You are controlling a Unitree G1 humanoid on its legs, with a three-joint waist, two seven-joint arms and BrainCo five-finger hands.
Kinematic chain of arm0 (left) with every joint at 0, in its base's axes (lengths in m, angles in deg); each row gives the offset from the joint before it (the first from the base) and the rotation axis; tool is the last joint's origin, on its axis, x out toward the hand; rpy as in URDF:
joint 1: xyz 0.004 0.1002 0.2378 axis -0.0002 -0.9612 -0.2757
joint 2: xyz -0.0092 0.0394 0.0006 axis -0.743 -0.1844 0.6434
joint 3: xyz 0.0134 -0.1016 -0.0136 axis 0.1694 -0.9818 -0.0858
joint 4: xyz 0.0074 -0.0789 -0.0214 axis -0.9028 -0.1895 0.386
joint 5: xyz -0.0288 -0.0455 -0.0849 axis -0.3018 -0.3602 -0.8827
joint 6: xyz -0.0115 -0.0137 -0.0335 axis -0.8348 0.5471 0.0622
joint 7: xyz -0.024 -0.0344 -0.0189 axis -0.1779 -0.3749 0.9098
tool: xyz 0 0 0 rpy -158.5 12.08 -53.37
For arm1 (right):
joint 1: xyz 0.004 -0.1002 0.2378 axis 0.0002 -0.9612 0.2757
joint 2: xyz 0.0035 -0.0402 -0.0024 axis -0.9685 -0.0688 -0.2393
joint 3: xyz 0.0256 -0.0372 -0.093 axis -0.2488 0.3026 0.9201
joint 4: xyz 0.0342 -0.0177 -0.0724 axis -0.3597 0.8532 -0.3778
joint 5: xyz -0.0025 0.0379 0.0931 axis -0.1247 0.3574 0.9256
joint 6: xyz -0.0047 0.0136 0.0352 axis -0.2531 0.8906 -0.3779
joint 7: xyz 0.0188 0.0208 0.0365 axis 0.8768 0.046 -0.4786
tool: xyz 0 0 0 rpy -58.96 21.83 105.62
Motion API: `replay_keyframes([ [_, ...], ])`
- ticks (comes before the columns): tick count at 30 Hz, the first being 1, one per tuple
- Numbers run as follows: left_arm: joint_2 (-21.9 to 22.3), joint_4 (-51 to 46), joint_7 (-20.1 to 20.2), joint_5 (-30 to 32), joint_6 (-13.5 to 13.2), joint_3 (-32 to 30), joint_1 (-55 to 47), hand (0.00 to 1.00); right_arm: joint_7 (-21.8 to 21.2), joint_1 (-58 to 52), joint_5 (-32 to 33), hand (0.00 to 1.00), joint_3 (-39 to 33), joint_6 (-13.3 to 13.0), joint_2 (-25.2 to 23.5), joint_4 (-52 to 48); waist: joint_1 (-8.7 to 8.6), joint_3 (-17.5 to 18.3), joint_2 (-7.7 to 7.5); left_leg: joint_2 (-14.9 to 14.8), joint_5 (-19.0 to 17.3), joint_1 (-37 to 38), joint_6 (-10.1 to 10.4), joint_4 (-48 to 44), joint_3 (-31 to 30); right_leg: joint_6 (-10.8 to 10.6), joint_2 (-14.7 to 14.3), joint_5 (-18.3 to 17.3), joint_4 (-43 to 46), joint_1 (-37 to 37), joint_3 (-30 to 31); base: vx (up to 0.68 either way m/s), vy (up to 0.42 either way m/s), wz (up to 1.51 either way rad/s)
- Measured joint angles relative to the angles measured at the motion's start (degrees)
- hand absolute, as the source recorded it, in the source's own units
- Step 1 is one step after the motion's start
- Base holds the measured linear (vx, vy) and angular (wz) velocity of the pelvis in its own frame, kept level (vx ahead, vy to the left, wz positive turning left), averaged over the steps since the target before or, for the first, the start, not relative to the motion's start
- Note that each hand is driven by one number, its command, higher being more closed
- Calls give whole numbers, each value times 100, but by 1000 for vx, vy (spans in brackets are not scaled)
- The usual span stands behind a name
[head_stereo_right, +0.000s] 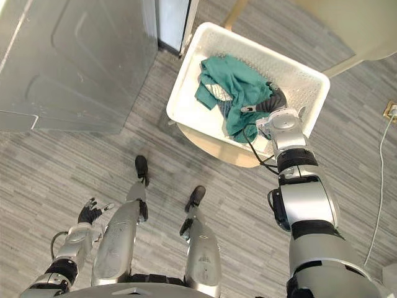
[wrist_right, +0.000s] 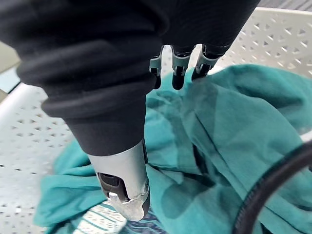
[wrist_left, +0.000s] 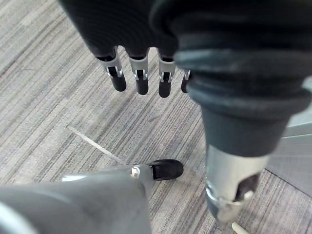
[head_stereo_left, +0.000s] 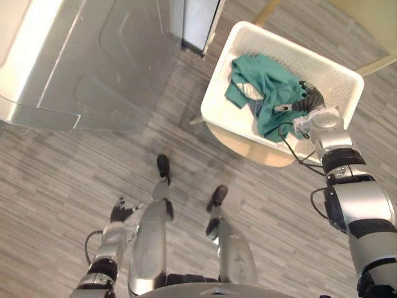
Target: Pick up the laundry basket with both hands and put the clothes into the washing machine.
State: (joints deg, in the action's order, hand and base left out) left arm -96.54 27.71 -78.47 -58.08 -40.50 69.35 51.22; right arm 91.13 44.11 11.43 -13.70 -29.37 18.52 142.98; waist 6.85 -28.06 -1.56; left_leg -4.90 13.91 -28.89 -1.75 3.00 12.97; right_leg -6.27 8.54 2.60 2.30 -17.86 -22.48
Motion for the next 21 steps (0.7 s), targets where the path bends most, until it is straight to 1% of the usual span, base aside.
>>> replay_keyframes([
  [2,6,-61,-62,-76,-6,46,71,0,48,179,185,0,-42,5,1,225,50,-47,26,-16,46,-201,4,4,-59,0,-31,0,4,-166,-33,17,15,8],
  [3,7,-158,-104,-117,-12,107,73,0,59,302,259,0,-66,10,1,363,102,-79,45,-20,65,-302,6,9,-89,2,-43,1,0,-247,-51,26,24,11],
  [5,87,-192,-145,-214,-50,108,84,0,269,443,265,0,-82,-7,-1,386,135,-110,96,-16,104,-471,24,19,-211,7,-65,-2,-19,-340,-190,43,26,19],
  [7,89,-194,-190,-296,-50,102,93,0,324,565,266,0,-83,-10,32,385,160,-112,96,-20,118,-551,24,22,-242,9,-77,-4,-23,-402,-219,42,24,10],
  [9,119,-203,-218,-349,-73,73,119,0,420,739,404,0,-73,-49,82,366,206,-116,106,-22,132,-695,35,13,-321,11,-93,-9,-35,-483,-311,47,37,10],
  [12,244,-203,-241,-406,-94,-187,226,0,651,756,549,0,-40,-169,157,57,244,-116,106,-54,165,-983,65,4,-479,49,-107,-66,74,-730,-441,47,53,14],
  [14,281,-246,-242,-404,-94,-315,268,0,694,747,666,0,-31,-228,184,-230,240,-116,105,-80,198,-1138,75,-6,-521,73,-111,-115,173,-886,-509,43,57,5],
  [16,394,-457,-339,-405,-96,-453,266,0,736,707,724,0,-25,-339,148,-621,254,-116,104,-130,193,-1340,86,-121,-526,92,-109,-177,340,-1084,-530,47,63,-2],
  [17,413,-488,-344,-405,-98,-474,268,0,736,703,729,0,-24,-353,138,-663,254,-116,104,-139,192,-1360,88,-133,-528,97,-112,-180,357,-1106,-535,35,48,-4],
  [18,490,-632,-351,-406,-97,-534,268,0,736,683,771,100,-24,-409,86,-826,250,-117,99,-171,172,-1455,114,-206,-541,134,-121,-215,442,-1189,-570,32,47,-1],
  [19,579,-772,-354,-408,-109,-557,268,0,740,649,776,100,-26,-457,-9,-880,232,-117,99,-205,161,-1539,127,-279,-582,143,-130,-273,544,-1248,-627,28,41,1],
  [21,649,-854,-356,-415,-108,-556,268,0,752,615,764,100,-27,-459,-35,-987,230,-116,97,-234,137,-1567,161,-307,-641,153,-152,-326,609,-1260,-669,24,25,9],
])
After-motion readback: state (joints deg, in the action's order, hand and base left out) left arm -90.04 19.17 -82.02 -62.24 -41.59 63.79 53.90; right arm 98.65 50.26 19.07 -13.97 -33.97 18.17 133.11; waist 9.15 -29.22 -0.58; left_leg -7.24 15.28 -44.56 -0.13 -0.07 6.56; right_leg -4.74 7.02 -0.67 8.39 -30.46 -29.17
